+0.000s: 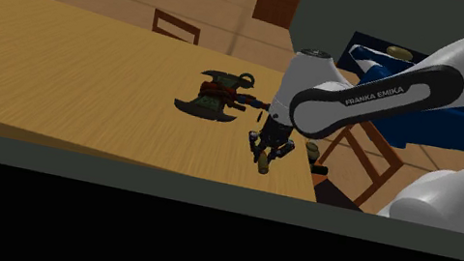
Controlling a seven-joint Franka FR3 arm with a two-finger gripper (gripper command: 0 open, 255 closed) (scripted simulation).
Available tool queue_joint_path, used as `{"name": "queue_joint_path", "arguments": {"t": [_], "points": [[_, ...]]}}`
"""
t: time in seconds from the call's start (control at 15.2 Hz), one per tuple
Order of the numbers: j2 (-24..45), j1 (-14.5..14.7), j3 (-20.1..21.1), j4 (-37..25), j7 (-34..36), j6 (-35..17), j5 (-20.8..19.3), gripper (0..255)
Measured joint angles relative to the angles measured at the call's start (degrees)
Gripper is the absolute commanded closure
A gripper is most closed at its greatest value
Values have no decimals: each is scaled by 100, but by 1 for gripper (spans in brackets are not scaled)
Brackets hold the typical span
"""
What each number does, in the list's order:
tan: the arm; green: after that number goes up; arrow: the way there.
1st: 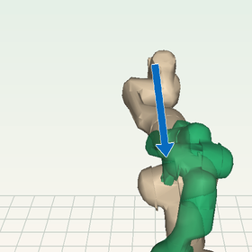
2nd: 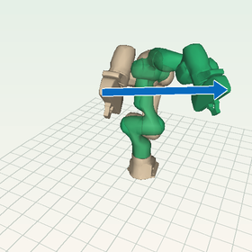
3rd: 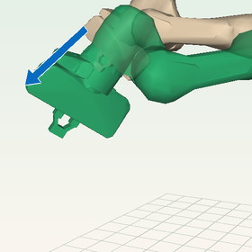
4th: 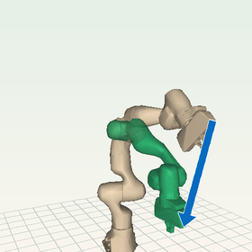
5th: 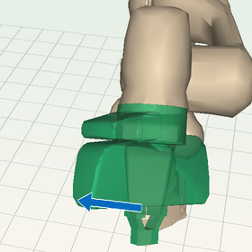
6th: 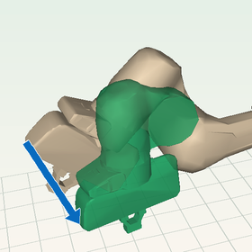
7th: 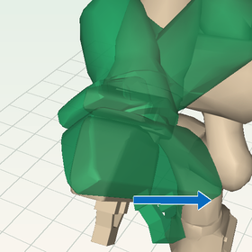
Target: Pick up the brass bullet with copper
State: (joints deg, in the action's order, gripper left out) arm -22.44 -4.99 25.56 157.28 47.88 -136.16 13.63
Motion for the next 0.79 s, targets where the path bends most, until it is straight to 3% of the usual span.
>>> {"name": "queue_joint_path", "arguments": {"t": [0.79], "points": [[-682, 57, -226, -449, -63, 1124, -8, 255]]}}
